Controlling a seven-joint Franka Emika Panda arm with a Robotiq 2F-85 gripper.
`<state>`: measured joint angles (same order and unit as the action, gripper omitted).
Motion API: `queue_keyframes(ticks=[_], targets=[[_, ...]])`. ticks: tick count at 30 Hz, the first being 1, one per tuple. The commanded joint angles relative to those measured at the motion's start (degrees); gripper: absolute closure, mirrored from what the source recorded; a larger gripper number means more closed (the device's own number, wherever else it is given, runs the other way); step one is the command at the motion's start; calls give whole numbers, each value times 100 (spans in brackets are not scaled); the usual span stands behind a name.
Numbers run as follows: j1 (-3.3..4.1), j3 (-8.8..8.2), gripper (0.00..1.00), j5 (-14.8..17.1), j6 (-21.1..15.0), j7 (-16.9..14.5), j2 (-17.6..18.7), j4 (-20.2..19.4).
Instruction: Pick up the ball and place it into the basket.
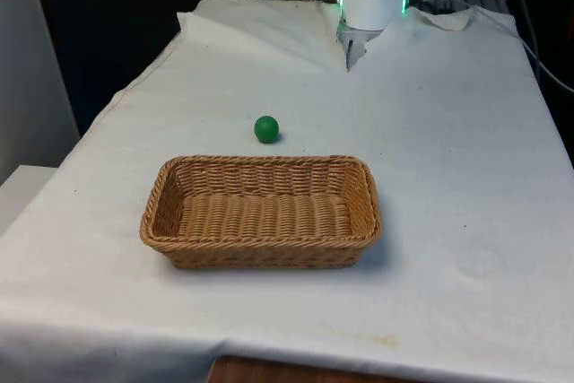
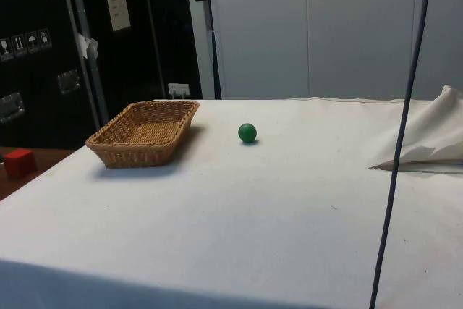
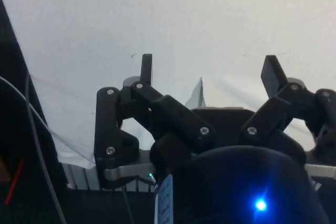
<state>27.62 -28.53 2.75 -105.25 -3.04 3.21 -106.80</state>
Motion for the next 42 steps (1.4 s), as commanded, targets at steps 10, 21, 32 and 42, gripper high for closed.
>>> queue_keyframes(ticks=[10,21,32,42], targets=[[-6,0,0,-80,-212,6,-143,-292],[-86,-86,0,-149,-900,-132,-401,-1003],[-183,-338,0,-11,-1570,-561,-355,-1610],[-218,-498,0,120,-2091,-848,-166,-1965]])
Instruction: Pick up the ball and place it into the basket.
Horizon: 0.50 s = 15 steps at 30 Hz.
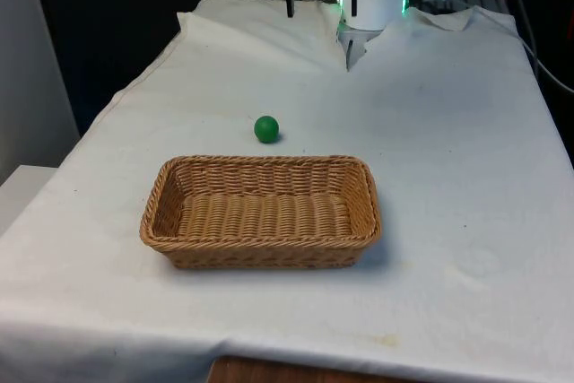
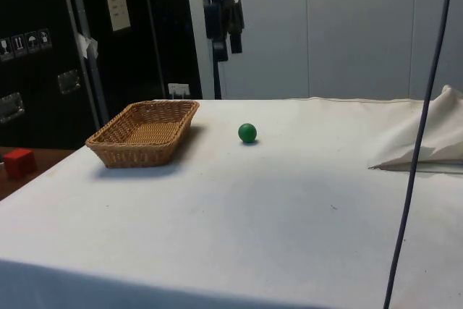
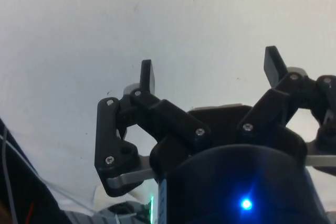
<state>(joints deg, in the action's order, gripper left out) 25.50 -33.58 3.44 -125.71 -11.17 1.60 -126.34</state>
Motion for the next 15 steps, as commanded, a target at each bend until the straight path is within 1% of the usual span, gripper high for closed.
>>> queue_keyframes(ticks=[1,5,6,8,12,13,14,15], targets=[[-6,0,0,63,-97,-52,23,-46],[-29,-23,0,109,-292,-126,138,-155],[-11,-17,0,40,-189,-52,115,-103],[-46,-46,0,155,-453,-206,229,-235],[-57,-92,0,246,-676,-321,361,-332],[-69,-97,0,292,-791,-378,435,-378],[-74,-103,0,309,-842,-401,464,-401],[-57,-115,0,235,-751,-338,458,-361]])
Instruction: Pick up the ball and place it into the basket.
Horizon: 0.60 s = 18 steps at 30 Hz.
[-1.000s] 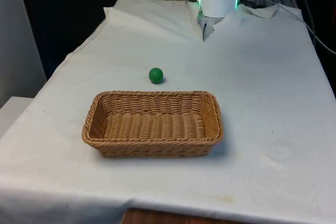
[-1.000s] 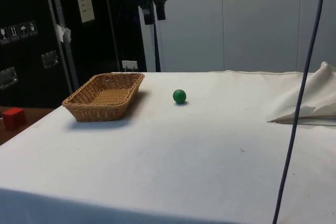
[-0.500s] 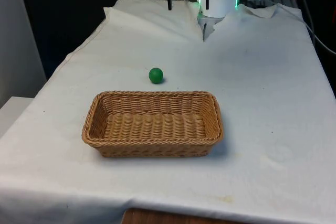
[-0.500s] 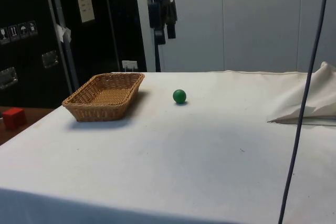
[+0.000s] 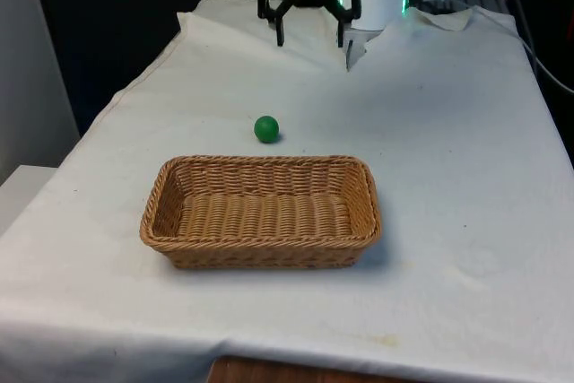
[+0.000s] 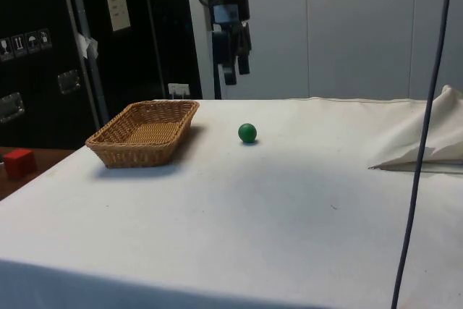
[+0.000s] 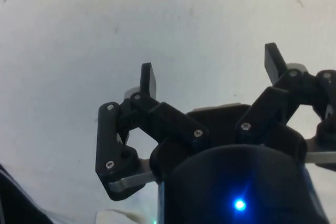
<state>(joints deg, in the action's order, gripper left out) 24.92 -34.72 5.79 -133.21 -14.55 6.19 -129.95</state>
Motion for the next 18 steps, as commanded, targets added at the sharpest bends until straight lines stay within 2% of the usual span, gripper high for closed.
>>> queue_keyframes(ticks=[1,8,9,10,17,18], targets=[[-23,6,0,97,-149,-92,46,-63],[-69,-34,0,315,-544,-372,384,-155],[-40,-52,0,246,-464,-298,384,-120],[-74,-40,0,338,-584,-407,430,-155],[-126,-69,0,573,-917,-733,796,-143],[-86,-115,0,498,-871,-665,808,-132]])
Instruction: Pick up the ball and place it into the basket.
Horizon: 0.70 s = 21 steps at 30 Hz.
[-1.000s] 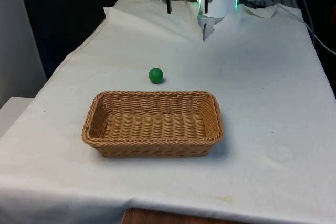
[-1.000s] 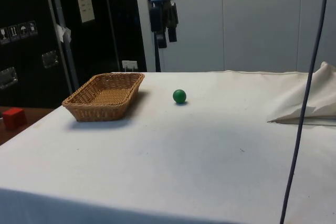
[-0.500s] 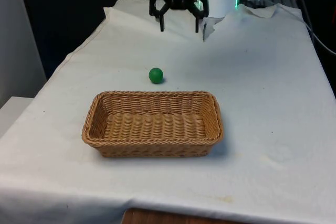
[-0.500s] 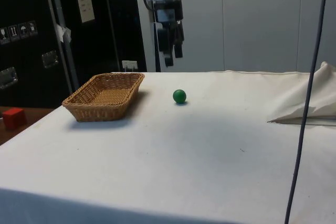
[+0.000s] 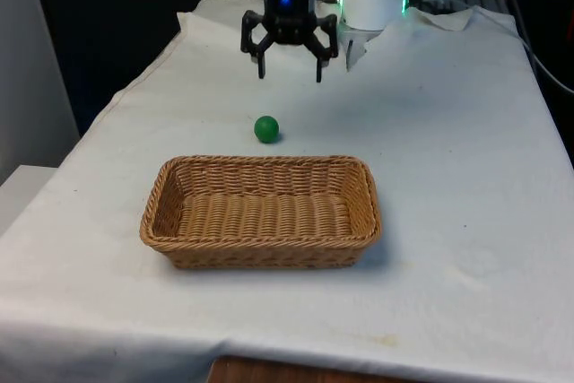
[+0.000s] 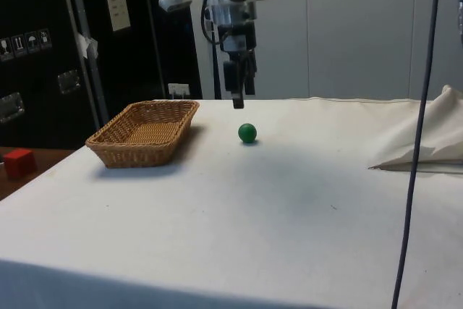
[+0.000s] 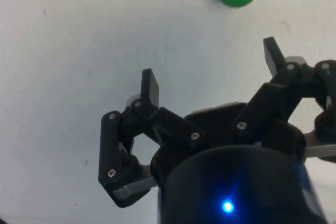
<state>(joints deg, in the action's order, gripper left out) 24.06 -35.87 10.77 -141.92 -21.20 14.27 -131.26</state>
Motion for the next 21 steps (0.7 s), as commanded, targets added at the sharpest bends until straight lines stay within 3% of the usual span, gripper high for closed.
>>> queue_keyframes(ticks=[1,8,9,10,15,17,18,19,21], targets=[[-46,40,0,109,-86,-109,34,-6],[-109,17,0,441,-464,-556,395,0],[-46,-40,0,350,-390,-447,390,6],[-115,17,0,493,-510,-619,435,0],[-138,23,0,768,-756,-928,642,-6],[-138,34,0,865,-831,-1014,710,0],[-74,-52,0,768,-745,-922,722,11],[-138,40,0,917,-871,-1054,739,0],[-143,57,0,1020,-934,-1123,796,0]])
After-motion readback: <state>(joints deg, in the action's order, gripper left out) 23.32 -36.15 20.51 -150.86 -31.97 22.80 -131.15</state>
